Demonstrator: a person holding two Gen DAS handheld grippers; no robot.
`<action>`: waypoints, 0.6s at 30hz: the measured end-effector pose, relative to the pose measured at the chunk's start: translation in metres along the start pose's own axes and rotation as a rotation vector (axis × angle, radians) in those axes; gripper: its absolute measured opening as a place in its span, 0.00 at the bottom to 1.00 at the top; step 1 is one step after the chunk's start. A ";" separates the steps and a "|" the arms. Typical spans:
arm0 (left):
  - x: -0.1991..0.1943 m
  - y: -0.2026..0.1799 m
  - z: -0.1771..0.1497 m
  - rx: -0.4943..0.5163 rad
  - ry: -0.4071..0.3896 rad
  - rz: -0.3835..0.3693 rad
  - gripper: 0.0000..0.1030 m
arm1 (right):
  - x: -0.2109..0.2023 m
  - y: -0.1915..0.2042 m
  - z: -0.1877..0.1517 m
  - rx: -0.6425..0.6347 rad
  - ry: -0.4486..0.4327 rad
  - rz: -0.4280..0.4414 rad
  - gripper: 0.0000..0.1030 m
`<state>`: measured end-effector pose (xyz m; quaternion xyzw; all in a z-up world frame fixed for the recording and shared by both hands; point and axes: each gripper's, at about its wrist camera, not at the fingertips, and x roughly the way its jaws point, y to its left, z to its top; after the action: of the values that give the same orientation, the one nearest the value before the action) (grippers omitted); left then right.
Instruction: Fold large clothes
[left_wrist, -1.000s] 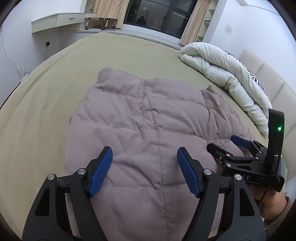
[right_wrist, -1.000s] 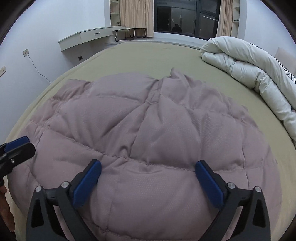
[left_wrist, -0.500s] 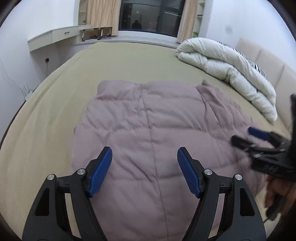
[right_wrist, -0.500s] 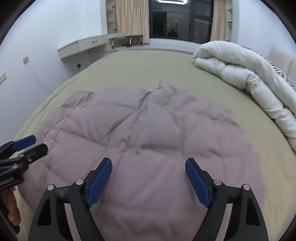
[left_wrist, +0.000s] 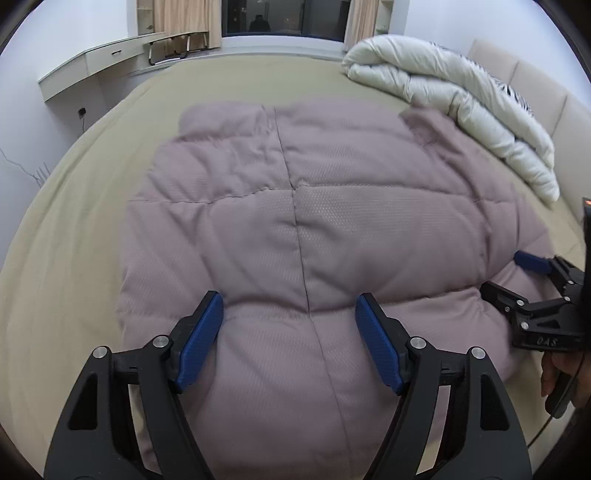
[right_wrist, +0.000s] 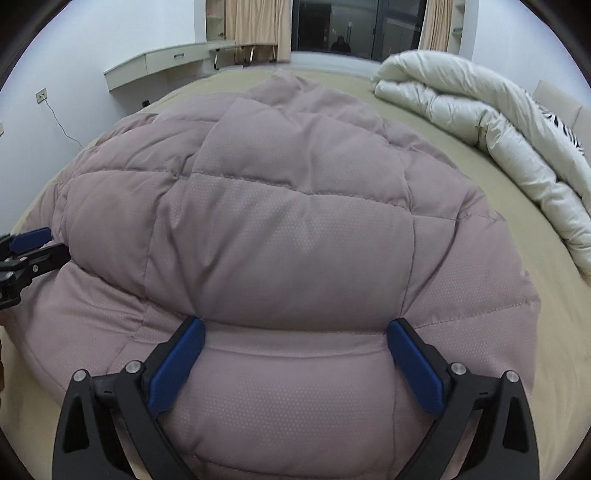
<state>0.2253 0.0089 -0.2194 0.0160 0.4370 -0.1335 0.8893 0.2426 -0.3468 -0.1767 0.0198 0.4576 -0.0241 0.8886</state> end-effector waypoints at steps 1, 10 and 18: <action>-0.017 0.005 -0.001 -0.020 -0.044 0.002 0.72 | -0.008 -0.006 0.005 0.027 0.002 0.015 0.86; -0.041 0.101 -0.003 -0.234 -0.084 0.078 0.86 | -0.063 -0.126 0.001 0.333 -0.138 0.150 1.00; -0.018 0.143 -0.002 -0.361 -0.015 -0.012 0.86 | -0.022 -0.198 0.010 0.495 -0.041 0.291 1.00</action>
<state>0.2498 0.1514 -0.2191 -0.1475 0.4471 -0.0582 0.8803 0.2265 -0.5445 -0.1557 0.3011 0.4120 -0.0077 0.8599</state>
